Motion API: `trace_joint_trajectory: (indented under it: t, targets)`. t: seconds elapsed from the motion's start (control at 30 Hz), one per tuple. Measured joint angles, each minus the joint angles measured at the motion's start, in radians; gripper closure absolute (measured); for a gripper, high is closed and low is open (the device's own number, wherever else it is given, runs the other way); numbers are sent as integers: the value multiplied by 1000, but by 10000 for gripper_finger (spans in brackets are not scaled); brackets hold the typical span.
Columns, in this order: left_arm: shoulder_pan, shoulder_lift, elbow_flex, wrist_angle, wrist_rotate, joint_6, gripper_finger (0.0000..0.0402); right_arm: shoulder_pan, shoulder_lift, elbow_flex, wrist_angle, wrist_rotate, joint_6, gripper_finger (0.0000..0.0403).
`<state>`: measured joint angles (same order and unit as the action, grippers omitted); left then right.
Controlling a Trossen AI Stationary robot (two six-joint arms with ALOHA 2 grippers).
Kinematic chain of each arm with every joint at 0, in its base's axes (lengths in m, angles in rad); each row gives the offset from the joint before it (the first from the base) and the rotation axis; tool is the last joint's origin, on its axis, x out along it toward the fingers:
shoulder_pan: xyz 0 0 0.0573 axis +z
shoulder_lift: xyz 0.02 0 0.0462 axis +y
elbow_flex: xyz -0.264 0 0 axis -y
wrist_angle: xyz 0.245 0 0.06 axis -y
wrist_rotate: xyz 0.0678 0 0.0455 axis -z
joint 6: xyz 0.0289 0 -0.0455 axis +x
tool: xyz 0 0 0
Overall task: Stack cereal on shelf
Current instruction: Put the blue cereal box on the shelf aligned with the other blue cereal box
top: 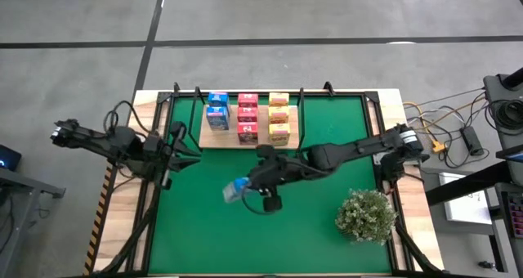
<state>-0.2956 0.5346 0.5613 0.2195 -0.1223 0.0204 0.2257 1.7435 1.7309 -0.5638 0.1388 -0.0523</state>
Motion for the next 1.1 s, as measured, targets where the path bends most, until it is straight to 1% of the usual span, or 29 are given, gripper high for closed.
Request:
trace_joint_trajectory:
  t: [0.13, 0.47, 0.6, 0.87, 1.0, 1.1]
  targets:
    - [0, -29, 0, 1, 0, 31, 362, -44, 81, 124, -33, -3, -77, 266]
    - [0, -101, -1, -11, 0, 53, 362, -161, 306, 507, -191, -8, -209, 266]
    - [0, -116, -1, -11, 0, 63, 362, -215, 386, 624, -232, -8, -253, 266]
    - [1, -124, -1, -20, -1, 76, 362, -327, 419, 613, -207, -19, -271, 266]
    - [1, -122, -1, -22, -1, 86, 362, -367, 419, 586, -155, -74, -262, 266]
    - [1, -122, -1, -22, -2, 99, 362, -385, 419, 569, -125, -94, -262, 266]
